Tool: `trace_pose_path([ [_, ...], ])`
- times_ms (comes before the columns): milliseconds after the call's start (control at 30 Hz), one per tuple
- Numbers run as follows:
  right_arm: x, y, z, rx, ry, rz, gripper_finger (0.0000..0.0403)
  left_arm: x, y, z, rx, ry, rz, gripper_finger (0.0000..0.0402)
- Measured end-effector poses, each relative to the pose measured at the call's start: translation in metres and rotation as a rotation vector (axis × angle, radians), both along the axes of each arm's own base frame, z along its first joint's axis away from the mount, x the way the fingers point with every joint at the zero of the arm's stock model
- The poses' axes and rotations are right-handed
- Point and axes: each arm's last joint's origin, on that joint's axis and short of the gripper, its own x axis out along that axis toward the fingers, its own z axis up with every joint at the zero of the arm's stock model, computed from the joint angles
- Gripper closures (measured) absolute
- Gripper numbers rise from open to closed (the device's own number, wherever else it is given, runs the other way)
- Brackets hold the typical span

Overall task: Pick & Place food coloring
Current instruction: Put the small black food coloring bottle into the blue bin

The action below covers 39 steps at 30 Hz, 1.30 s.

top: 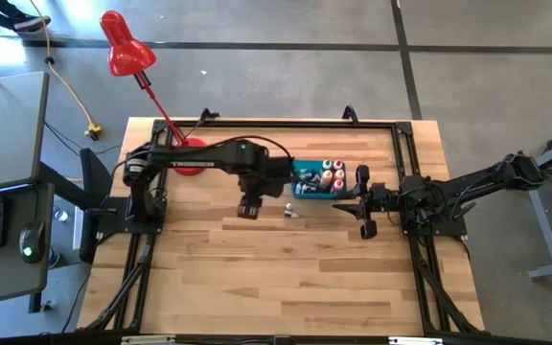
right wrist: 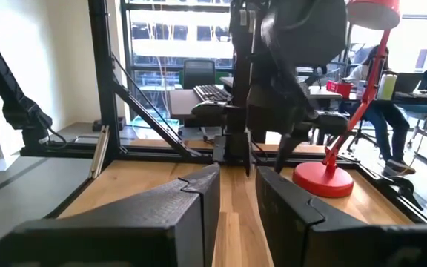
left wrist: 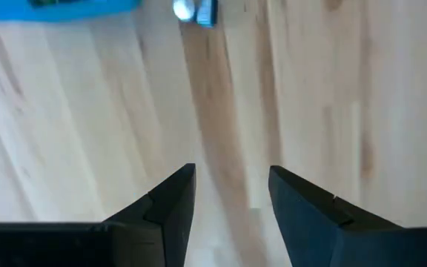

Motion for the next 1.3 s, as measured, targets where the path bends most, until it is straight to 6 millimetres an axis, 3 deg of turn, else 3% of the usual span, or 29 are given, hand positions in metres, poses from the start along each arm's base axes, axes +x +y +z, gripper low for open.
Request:
trace_pose_path([
  [100, 0.0, 0.0, 0.0, 0.0, 0.0, 0.0, 0.032, -0.009, -0.003, -0.01, -0.091, -0.012, 0.04, 0.0234],
  [267, 0.001, 0.0, -0.006, 0.061, 0.057, 0.003, 0.032, -0.015, -0.014, -0.059, -0.113, -0.159, 0.042, 0.0234],
  [500, 0.009, -0.002, -0.017, 0.054, 0.125, -0.134, 0.032, -0.014, -0.028, -0.124, -0.107, -0.592, 0.077, 0.0234],
  [633, 0.013, -0.002, -0.019, 0.074, 0.117, -0.169, 0.032, -0.01, -0.03, -0.147, -0.1, -0.821, 0.122, 0.0234],
  [867, 0.015, -0.001, -0.014, 0.082, 0.071, -0.126, 0.032, -0.01, -0.025, -0.154, 0.031, -0.894, 0.219, 0.0234],
  [1100, 0.015, 0.0, -0.013, 0.086, 0.06, -0.116, 0.032, -0.003, -0.025, -0.162, 0.007, -0.935, 0.258, 0.0234],
  [1300, 0.015, 0.0, -0.014, 0.085, 0.064, -0.116, 0.032, -0.001, -0.024, -0.183, 0.026, -0.893, 0.327, 0.0234],
])
